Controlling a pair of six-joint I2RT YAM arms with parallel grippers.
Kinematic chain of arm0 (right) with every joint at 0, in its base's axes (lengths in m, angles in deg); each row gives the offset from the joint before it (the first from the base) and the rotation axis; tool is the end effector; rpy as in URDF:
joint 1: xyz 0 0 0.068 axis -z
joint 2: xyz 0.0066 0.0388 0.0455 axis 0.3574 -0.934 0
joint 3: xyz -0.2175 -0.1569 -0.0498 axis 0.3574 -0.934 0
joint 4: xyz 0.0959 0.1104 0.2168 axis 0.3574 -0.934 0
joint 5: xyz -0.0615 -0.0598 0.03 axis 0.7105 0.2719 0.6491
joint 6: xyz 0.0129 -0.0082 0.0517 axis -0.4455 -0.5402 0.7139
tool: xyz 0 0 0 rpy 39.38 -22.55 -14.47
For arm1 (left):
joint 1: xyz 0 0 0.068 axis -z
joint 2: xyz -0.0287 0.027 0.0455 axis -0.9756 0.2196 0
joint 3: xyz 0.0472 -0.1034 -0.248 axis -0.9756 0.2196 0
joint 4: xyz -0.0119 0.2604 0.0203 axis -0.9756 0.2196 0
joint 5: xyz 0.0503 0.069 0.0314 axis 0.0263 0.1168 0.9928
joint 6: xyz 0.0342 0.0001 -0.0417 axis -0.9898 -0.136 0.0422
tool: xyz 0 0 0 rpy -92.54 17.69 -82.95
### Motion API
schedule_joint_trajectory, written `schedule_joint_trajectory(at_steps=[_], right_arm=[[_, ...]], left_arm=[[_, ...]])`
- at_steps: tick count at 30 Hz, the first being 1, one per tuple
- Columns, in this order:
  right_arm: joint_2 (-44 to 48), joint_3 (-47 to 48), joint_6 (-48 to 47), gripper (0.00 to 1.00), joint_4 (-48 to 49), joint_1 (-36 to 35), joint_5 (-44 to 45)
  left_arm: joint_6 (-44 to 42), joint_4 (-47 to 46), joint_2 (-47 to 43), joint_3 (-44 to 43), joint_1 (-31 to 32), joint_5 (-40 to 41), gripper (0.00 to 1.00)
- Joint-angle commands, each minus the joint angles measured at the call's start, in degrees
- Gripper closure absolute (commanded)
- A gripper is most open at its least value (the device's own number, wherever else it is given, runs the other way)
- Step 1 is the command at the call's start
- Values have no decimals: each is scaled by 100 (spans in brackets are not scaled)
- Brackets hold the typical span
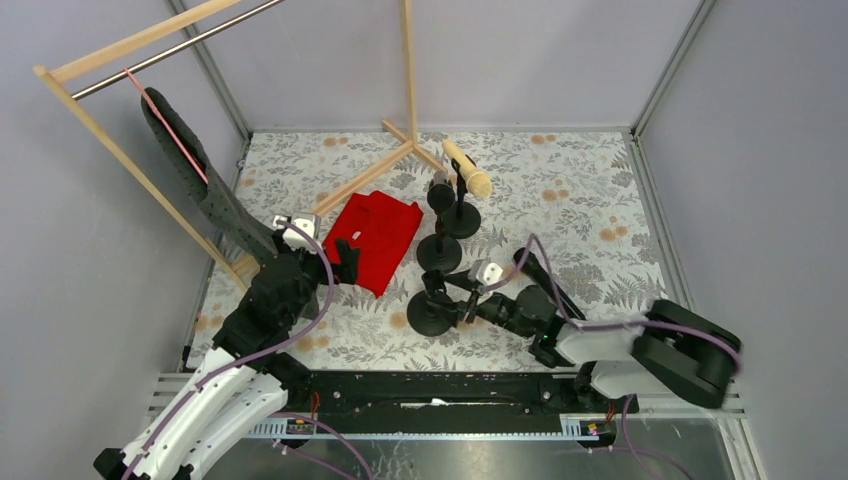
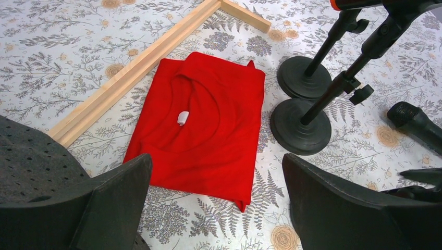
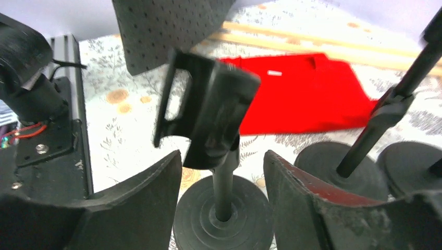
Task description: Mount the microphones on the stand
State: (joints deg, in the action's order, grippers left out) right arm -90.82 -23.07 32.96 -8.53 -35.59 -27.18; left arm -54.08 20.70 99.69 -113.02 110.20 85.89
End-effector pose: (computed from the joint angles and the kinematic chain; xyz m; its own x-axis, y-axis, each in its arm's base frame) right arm 0.1222 0.1927 0.1829 0.1054 0.1028 -0.9891 -0.8914 0.4506 -0.0481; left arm 0.1195 -0.0651 0.2956 -0.2613 -0.0640 -0.9631 0.2406 0.9620 -0.1292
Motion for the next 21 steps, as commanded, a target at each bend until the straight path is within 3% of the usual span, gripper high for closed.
schedule_joint_trajectory(at_steps=[1, 6, 11, 13, 16, 19, 21], right_arm=[[1677, 82, -405, 33, -2127, -42, 38], [3392, -53, -785, 31, -4173, -42, 1153], [4163, -475, -596, 28, -3953, -10, 3219], [3909, -454, -411, 28, -3760, 152, 3423], [3083, -130, 76, 28, -3449, 1051, 2591], [1907, 141, 524, 28, -2399, 1899, 1885], [1076, 424, 507, 28, -1656, 2076, 1724]], left_arm=[[-136, -166, 28, -15, -27, 5, 1], [-186, -228, 123, -30, -28, -46, 1], [-184, -205, 167, -28, -32, -146, 1], [-184, -175, 180, -26, -28, -203, 1], [-206, -280, 224, 1, -28, -223, 1], [-202, -230, 322, -47, -28, -338, 1], [-208, -180, 333, -79, -28, -346, 1]])
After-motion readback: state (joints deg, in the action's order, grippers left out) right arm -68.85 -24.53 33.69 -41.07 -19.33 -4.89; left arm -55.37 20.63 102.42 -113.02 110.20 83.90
